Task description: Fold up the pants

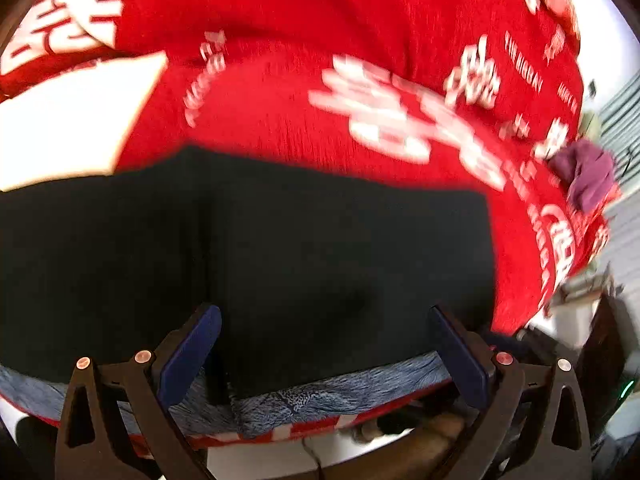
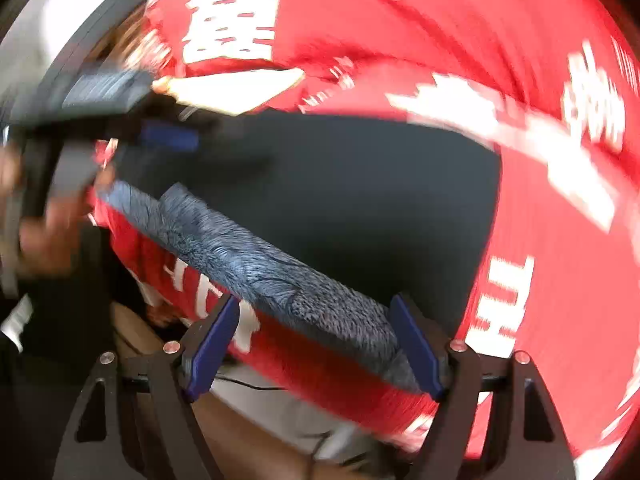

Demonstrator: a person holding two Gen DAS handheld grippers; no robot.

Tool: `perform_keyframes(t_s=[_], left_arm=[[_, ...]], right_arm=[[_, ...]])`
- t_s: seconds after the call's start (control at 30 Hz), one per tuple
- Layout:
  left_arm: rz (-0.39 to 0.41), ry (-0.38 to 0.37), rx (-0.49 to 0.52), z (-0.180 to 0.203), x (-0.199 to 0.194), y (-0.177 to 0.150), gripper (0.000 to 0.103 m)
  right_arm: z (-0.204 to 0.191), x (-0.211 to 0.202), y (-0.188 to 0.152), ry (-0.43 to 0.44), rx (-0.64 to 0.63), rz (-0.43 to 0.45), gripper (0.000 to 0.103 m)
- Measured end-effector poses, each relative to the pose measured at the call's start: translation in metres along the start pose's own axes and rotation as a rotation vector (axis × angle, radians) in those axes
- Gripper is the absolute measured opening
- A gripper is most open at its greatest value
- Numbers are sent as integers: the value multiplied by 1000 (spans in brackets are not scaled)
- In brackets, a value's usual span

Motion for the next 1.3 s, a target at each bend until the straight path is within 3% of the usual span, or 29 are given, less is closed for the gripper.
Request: perform_keyframes(t_s=[0.07,0.17,0.23,0.37,0.5,0.6,0.67,0.73,0.83,1.0,1.07,1.17,1.3], left_arm=[[-34,82,8,-9,19,-11,103],[-3,127,79,-6,19,-13,103],[-5,135,71,-6,13,-10,103],[34,124,52,-6,-3,-6,103],[1,142,67,-5,11,-13,103],[7,161,73,-7,19,-16,103],[8,153,69,-6,18,-15,103],[10,147,64,-7,20,-14,103],[14,161,77,-6,23,-12,103],[9,154,75,-7,22,-12,103],[10,155,73,-7,23,-12,103],[15,165,73,-6,24,-11,103],[12,171,72,-5,25,-11,103]], right_arm=[[10,0,-3,54,88,31,81],[9,-2,-4,70,95,22,81],[9,-7,14,73,84,29,81],[25,-30,52,40,69,130,81],[50,-24,85,-5,45,150,81],[60,1,113,32,72,139,81],[73,26,118,50,112,69,81],[79,45,117,40,122,15,81],[74,54,117,-2,69,18,82],[61,33,117,-79,40,0,82],[48,12,105,-105,2,29,82],[36,10,72,-191,-77,-22,82],[39,34,39,-198,-60,-123,82]])
Point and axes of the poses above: each gripper's, at about its wrist camera, not at the fingertips, and x roughly the way its jaws point, z to its right, y to its top, the point moved 8 cm from there along x, roughly the way its jaws point, and after that the axes turned 7 degrees about -x, right-handed, at the moved point
